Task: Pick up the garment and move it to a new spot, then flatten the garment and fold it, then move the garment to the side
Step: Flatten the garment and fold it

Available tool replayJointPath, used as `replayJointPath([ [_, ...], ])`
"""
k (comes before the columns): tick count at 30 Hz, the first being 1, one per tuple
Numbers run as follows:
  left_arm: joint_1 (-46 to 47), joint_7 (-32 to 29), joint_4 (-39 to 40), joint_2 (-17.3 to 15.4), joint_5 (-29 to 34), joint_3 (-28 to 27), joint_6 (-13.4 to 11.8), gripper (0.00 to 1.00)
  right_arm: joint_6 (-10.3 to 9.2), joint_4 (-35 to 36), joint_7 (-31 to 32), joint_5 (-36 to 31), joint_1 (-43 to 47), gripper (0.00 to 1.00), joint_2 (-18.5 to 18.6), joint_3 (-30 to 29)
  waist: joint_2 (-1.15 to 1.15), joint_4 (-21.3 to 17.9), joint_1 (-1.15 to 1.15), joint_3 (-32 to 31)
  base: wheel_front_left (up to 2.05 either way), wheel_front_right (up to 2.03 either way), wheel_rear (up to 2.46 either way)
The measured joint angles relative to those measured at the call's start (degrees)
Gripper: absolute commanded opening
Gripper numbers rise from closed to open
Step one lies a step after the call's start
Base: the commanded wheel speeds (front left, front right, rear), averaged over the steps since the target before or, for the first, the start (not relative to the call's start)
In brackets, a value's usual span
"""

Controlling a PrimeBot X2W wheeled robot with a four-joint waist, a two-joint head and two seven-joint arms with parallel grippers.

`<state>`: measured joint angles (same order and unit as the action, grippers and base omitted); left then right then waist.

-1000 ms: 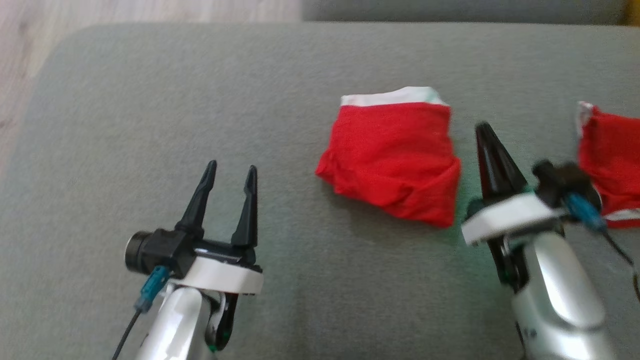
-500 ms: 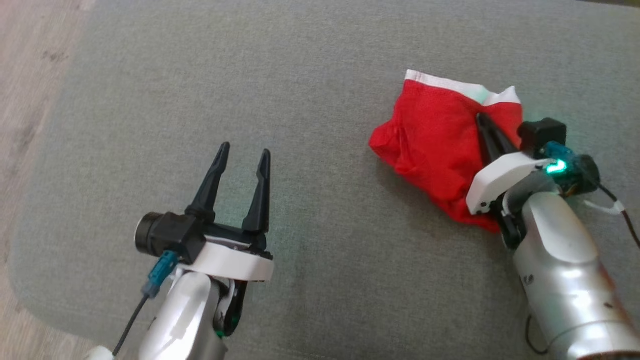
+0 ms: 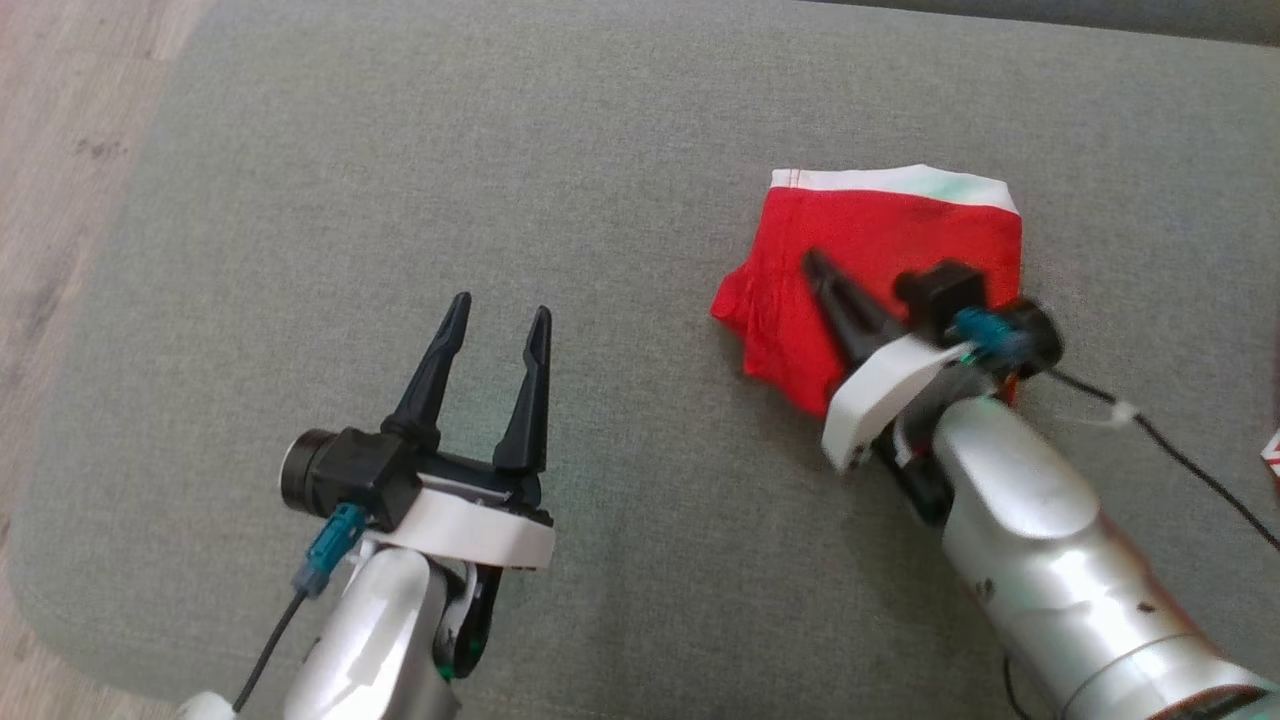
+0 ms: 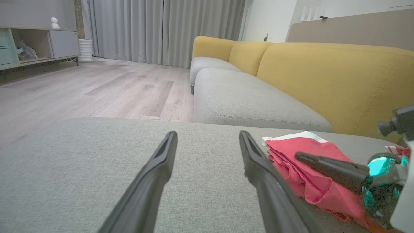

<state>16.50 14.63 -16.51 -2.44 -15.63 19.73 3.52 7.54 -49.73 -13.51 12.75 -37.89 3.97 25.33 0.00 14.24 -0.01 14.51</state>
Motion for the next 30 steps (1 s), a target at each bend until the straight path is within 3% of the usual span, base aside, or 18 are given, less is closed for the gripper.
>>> replayJointPath([
  [6,0.0,0.0,-0.1,0.0,0.0,0.3,-0.1,1.00,0.00,-3.7,3.5,2.5,1.3,0.00,0.0,7.7,0.00,0.0,0.00,-0.8,0.00,0.00,0.00],
  [13,-0.7,0.0,-0.3,0.0,0.6,-1.6,-0.2,1.00,0.00,-4.3,1.0,4.8,1.2,0.00,0.0,8.9,0.00,-2.1,0.00,-2.3,0.00,0.00,0.00],
  [18,-1.8,0.0,-0.3,0.0,1.3,-3.1,-0.2,1.00,0.00,-2.4,-0.7,4.2,1.5,0.00,0.1,0.3,0.00,-4.5,0.00,-4.1,0.00,0.00,0.00],
  [23,-3.2,0.0,0.1,0.0,1.6,-4.7,-0.2,1.00,0.00,11.2,-0.9,-2.1,9.4,0.00,0.8,-15.3,0.00,-7.9,0.00,-6.6,0.00,0.00,0.00],
  [30,-5.6,0.0,0.7,0.0,1.6,-5.9,-0.6,1.00,0.00,21.4,-0.9,-7.8,24.0,0.00,-0.4,-24.3,0.00,-11.6,0.00,-9.1,0.00,0.00,0.00],
])
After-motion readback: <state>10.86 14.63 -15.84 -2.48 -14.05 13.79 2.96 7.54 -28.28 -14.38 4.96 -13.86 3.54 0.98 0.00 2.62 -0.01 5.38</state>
